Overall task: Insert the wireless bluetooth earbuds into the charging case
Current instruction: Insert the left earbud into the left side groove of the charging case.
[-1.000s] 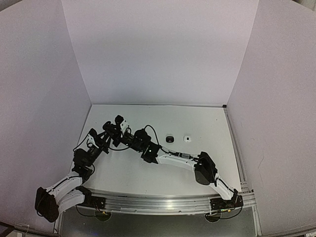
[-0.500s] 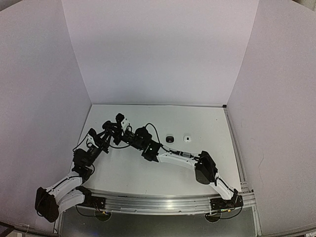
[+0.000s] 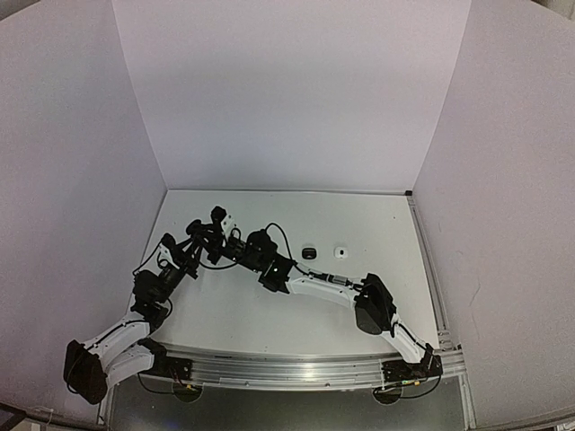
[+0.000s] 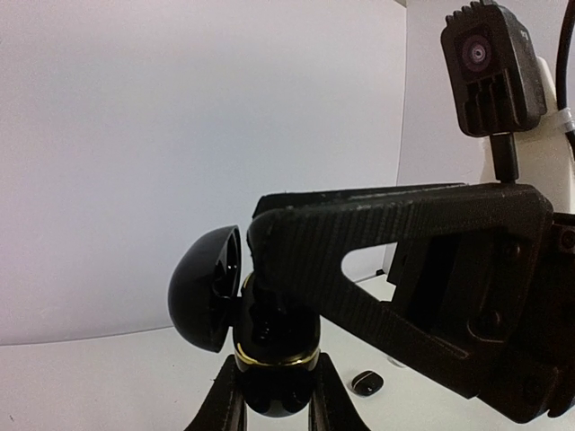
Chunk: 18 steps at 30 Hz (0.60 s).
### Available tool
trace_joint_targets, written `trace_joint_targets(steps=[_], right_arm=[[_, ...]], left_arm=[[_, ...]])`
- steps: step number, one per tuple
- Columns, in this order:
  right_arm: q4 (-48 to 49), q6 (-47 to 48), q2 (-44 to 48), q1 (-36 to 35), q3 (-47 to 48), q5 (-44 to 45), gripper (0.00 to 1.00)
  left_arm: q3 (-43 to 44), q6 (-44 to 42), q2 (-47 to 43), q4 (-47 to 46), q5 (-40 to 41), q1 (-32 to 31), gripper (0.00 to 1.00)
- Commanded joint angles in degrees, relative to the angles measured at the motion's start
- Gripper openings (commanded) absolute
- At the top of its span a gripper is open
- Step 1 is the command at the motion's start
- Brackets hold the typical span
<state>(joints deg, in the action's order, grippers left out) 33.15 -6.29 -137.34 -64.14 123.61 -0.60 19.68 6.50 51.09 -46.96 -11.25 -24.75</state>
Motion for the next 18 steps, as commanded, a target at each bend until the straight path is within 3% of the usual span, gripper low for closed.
trace_joint_targets(steps=[1,14,18], right_arm=[[-3.6,-0.4,-1.0,0.1,-1.4,-1.0,0.0],[-3.6,-0.7,0.7,0.1,-4.6,1.2,0.09],[-3.7,-1.0,1.6,0.1,-5.8,2.8,0.06]], left_arm=[[3.8,0.2,-0.3,-6.5,-1.7,-0.3,0.0],[3.6,-2.8,-0.5,-5.5,-2.6,-0.3,0.0],[3.7,-7.2,-0.2,-4.6,-2.7,-0.3,0.0]])
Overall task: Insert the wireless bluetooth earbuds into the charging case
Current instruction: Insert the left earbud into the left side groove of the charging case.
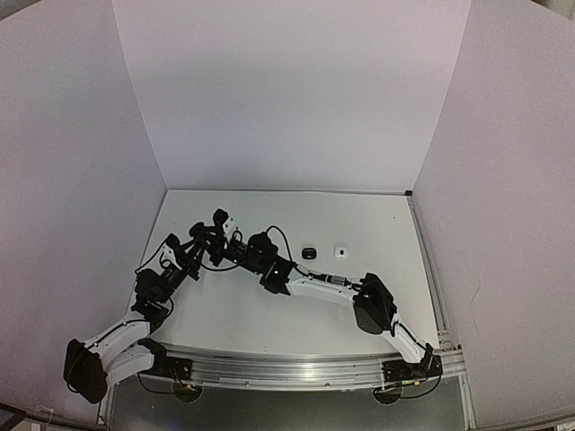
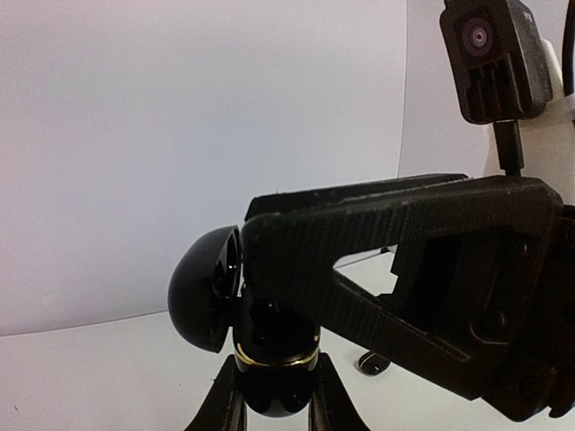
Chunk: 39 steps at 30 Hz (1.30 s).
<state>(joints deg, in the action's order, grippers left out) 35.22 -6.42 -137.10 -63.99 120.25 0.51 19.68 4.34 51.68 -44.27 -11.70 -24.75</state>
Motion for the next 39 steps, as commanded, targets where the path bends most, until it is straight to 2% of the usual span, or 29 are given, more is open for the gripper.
trace_joint_targets(steps=[1,5,9,19,25,33,39], right_arm=[[-5.6,-1.2,1.4,0.0,-2.4,2.4,0.04],[-4.9,-4.3,-1.6,-0.3,2.7,2.5,0.0],[-3.4,-4.7,-4.8,-0.8,6.7,2.0,0.0],[1.1,-2.2,0.4,-0.8,-3.7,6.2,0.0],[2.3,-0.8,1.0,-0.8,-4.9,6.3,0.0],[4.3,1.2,2.7,-0.7,-8.3,6.6,0.0],[4.1,1.4,1.8,-0.7,-8.0,5.3,0.0]], left_arm=[[3.7,-7.1,-0.8,-7.1,-2.1,-0.3,0.0],[2.9,-12.4,0.4,-8.5,-1.9,-0.3,0.0],[2.5,-13.1,0.9,-11.0,-2.0,-0.3,0.0],[2.3,-6.1,-0.2,-12.9,0.1,-0.2,0.0],[2.6,-5.1,0.1,-13.1,-0.1,-0.2,0.0],[3.4,1.2,-1.2,-11.6,0.6,0.0,0.0],[3.8,1.0,-0.9,-11.8,0.2,0.1,0.0]])
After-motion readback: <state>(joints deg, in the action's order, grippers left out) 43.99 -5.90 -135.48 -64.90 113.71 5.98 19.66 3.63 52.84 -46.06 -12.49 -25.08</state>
